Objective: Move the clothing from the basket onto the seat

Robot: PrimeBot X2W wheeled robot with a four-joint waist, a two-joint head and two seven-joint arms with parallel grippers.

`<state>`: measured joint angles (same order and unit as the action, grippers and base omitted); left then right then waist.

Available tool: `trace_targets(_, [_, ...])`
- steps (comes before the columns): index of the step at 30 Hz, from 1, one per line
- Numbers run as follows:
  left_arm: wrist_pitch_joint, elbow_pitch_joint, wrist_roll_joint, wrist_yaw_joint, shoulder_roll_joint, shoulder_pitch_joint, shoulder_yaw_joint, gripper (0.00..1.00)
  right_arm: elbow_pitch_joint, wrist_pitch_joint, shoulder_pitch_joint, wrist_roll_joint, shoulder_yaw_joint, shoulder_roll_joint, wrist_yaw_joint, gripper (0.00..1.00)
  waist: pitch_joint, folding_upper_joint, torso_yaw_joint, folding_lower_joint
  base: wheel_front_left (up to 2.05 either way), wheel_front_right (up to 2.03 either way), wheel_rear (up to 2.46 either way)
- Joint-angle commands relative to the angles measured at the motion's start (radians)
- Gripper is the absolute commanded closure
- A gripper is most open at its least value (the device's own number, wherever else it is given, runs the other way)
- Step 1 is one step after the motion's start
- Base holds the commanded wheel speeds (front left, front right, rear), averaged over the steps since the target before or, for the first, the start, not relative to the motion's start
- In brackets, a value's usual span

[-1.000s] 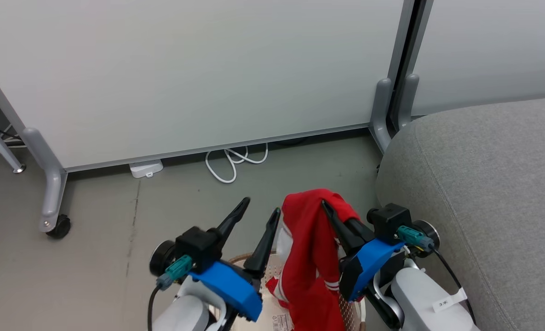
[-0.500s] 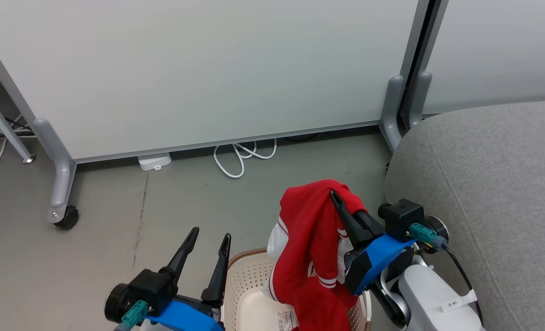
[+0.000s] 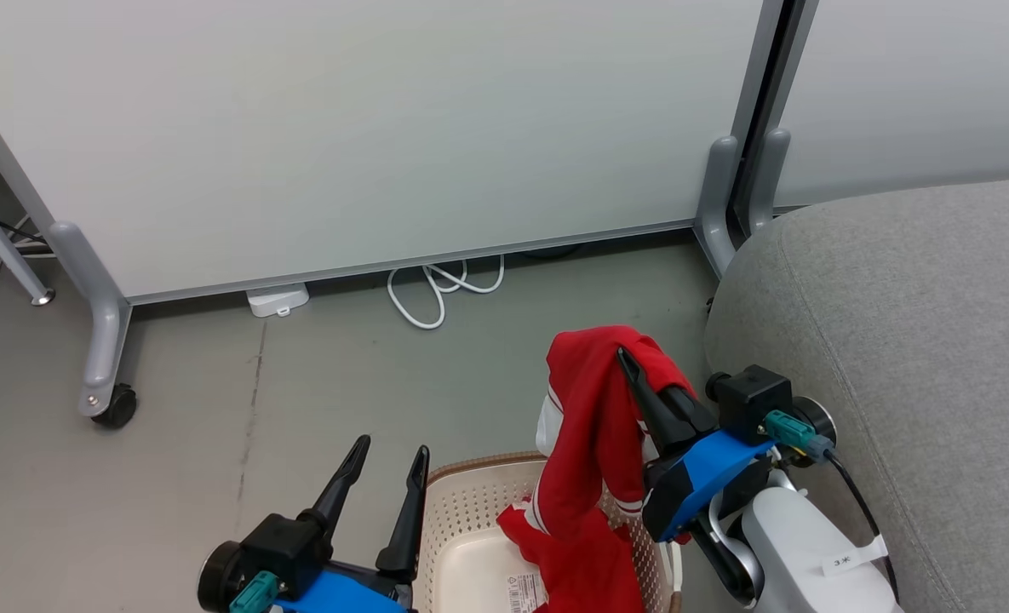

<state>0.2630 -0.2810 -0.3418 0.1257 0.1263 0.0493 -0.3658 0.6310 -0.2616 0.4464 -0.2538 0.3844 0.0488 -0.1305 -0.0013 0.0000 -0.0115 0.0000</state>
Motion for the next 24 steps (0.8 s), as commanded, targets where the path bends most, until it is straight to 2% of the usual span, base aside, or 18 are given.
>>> trace_targets(1, [0.003, 0.005, 0.0, 0.007, 0.001, -0.007, 0.006, 0.0, -0.001, -0.005, -0.008, 0.007, -0.001, 0.003, 0.0, 1.0, 0.0, 0.0, -0.004, 0.0, 0.0, 0.0, 0.0])
trace_targets(9, [0.003, 0.012, 0.008, 0.007, -0.001, -0.029, 0.021, 0.0, -0.009, -0.005, 0.004, -0.004, 0.005, 0.003, 0.0, 1.0, 0.019, 0.0, -0.077, 0.0, 0.0, 0.0, 0.0])
trace_targets(24, [0.003, 0.015, 0.005, 0.007, 0.007, 0.014, 0.025, 0.0, -0.023, -0.005, 0.024, -0.007, 0.008, 0.003, 0.0, 1.0, 0.064, 0.0, -0.332, 0.0, 0.0, 0.0, 0.0])
